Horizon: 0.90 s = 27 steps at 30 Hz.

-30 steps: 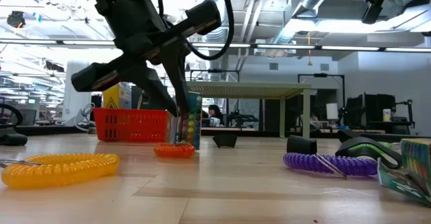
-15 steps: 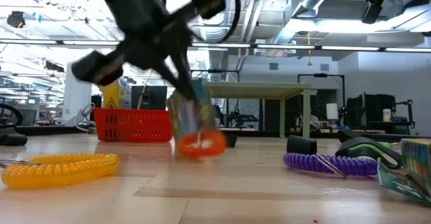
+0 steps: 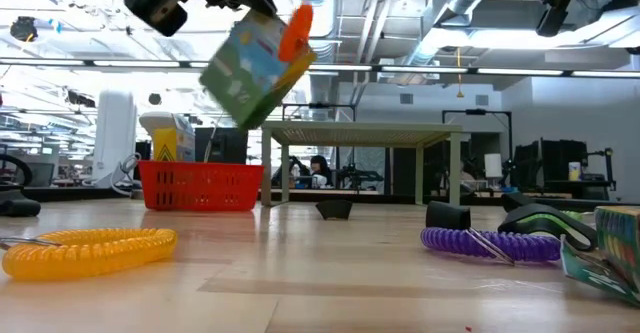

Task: Pick & Place Office Desk Supplies
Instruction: Put the yellow crayon box into the red bin

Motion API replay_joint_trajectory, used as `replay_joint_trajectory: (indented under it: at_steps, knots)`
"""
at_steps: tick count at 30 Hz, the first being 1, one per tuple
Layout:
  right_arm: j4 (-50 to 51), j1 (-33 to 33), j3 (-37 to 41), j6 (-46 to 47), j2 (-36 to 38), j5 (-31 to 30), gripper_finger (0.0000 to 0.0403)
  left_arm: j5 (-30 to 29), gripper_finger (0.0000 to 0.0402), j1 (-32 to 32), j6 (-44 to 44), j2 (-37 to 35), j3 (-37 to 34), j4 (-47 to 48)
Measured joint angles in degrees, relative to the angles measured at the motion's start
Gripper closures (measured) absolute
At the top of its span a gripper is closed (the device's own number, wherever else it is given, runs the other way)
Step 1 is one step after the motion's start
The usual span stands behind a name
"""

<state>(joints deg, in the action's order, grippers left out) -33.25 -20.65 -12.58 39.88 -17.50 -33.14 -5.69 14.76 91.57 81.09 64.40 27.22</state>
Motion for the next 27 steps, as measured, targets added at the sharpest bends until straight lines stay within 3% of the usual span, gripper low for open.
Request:
replay_joint_trajectory:
  at_steps: [5,9,13,17,20,24,27]
  knots:
    - [0.0,0.0,0.0,-0.6,0.0,0.0,0.022,5.6,0.0401,-3.8,-7.9,-1.1,0.0,0.3]
    - [0.0,0.0,0.0,-0.9,0.0,0.0,0.022,5.2,0.0401,-4.7,-12.6,0.1,0.0,0.5]
    - [-0.3,0.0,0.0,-0.9,0.0,-0.1,0.022,11.6,0.0401,-4.7,-16.8,2.6,0.0,-5.1]
    - [-0.2,0.1,0.0,-0.9,0.0,-0.1,0.022,9.0,0.0401,-3.0,-17.1,5.2,0.0,-6.1]
    - [-0.3,0.1,0.0,-0.9,0.0,-0.1,0.022,14.5,0.0401,-2.1,-17.6,8.7,0.0,-4.7]
    - [-0.2,0.1,0.0,-0.9,0.0,-0.1,0.022,9.1,0.0401,0.1,-16.2,10.3,0.0,-5.4]
    - [-0.2,0.1,0.0,-0.9,0.0,-0.1,0.022,9.3,0.0401,0.1,-16.0,11.2,0.0,-4.7]
